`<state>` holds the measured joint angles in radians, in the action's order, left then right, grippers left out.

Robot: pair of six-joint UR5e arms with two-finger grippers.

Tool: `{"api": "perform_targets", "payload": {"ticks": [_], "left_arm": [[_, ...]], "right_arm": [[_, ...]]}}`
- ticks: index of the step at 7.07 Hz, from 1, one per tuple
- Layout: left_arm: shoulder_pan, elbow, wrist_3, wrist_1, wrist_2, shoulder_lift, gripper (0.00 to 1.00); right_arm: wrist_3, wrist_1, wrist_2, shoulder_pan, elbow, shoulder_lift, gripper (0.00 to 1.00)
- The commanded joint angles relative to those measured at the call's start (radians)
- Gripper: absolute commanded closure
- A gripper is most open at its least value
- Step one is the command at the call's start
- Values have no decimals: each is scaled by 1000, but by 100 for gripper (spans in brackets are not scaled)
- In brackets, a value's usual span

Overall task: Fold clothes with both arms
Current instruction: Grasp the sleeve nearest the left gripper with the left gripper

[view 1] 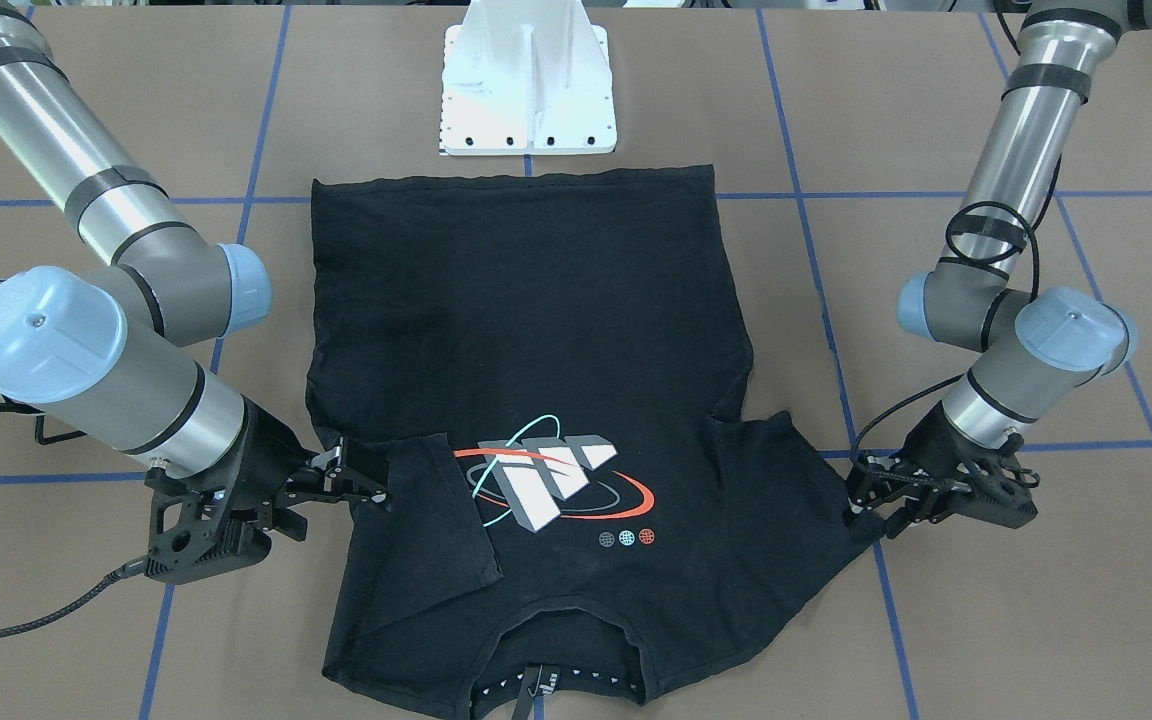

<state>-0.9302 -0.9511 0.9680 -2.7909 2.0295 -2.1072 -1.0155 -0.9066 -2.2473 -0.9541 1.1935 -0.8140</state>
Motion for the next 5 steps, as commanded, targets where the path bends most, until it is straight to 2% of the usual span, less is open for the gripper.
{"api": "perform_targets", "payload": {"ticks": [1,2,3,5], "left_arm": [[2,-2,0,1,0,0,39],[2,-2,2,1,0,1,46],[2,-3,8,1,2,1,58],[1,-9,14,1,2,1,97]], "right_arm": [[0,0,0,0,0,-2,0],[2,0,0,0,0,-4,0],[0,0,0,0,0,-2,0],[2,0,0,0,0,-2,0]]}}
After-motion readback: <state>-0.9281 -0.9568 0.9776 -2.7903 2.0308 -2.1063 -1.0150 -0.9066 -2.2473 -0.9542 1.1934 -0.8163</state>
